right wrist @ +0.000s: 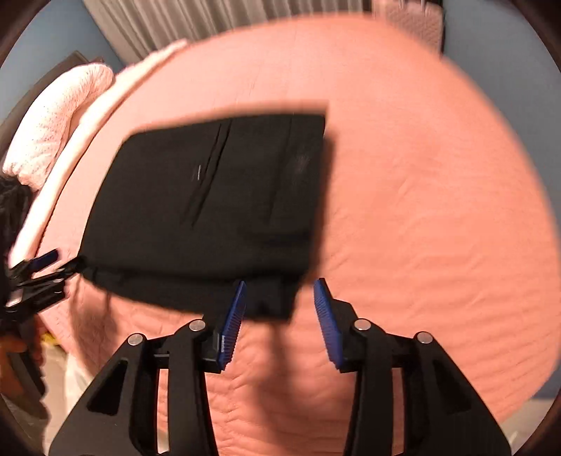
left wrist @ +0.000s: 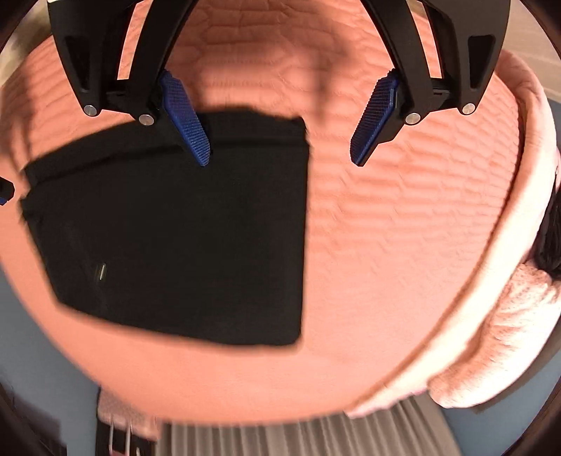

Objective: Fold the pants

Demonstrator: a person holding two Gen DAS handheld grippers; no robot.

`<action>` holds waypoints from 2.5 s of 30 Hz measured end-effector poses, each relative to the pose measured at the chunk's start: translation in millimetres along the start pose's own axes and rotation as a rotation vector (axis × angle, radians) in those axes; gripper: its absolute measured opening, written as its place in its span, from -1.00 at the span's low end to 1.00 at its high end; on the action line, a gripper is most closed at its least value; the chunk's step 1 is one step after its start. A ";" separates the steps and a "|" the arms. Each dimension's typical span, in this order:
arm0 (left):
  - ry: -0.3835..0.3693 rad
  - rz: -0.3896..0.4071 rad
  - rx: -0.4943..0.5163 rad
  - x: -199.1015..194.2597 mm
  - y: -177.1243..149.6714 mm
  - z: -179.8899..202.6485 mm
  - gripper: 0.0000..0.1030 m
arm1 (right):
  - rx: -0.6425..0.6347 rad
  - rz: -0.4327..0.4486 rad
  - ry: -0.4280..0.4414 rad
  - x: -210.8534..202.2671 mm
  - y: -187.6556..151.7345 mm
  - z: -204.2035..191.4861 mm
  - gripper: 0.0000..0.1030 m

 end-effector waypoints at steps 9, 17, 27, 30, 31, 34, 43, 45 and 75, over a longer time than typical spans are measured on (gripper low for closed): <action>-0.010 0.011 0.099 51.3 125.8 48.7 0.57 | -0.116 -0.053 0.126 93.7 110.5 -57.3 -0.22; -0.109 -0.168 -0.086 143.6 158.1 1.6 0.84 | 0.042 -0.069 0.120 119.6 131.2 -6.6 -0.74; -0.002 -0.035 0.108 66.9 85.9 9.8 0.76 | 0.008 -0.017 0.060 79.6 73.0 -9.0 -0.66; -0.034 -0.029 0.071 49.2 50.2 19.3 0.76 | -0.049 -0.040 0.105 63.2 35.1 -40.7 -0.67; -0.058 -0.018 0.063 38.4 41.2 26.8 0.77 | -0.071 -0.065 0.090 67.6 19.4 -44.1 -0.67; -0.011 0.001 0.151 34.5 8.9 54.4 0.83 | -0.069 -0.055 0.073 79.0 -2.0 -28.4 -0.74; -0.010 -0.054 -0.082 3.6 9.0 -7.3 0.84 | 0.034 0.065 0.021 -15.6 13.0 -21.5 -0.65; -0.006 -0.022 -0.058 -18.5 11.3 -7.9 0.86 | 0.041 0.063 0.034 -25.1 12.7 -26.3 -0.65; -0.002 0.099 0.020 -130.7 4.7 29.7 0.89 | -0.074 0.219 -0.080 -100.4 -5.3 -98.7 0.84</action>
Point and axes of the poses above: each gripper's, at about its wrist camera, not at the fingertips, and x roughly the way its jaws point, z to its right, y to its top, the point moved 9 cm from there along x, roughly the way its jaws point, and after that the axes turned 13 degrees about y, right-handed, at the moved point
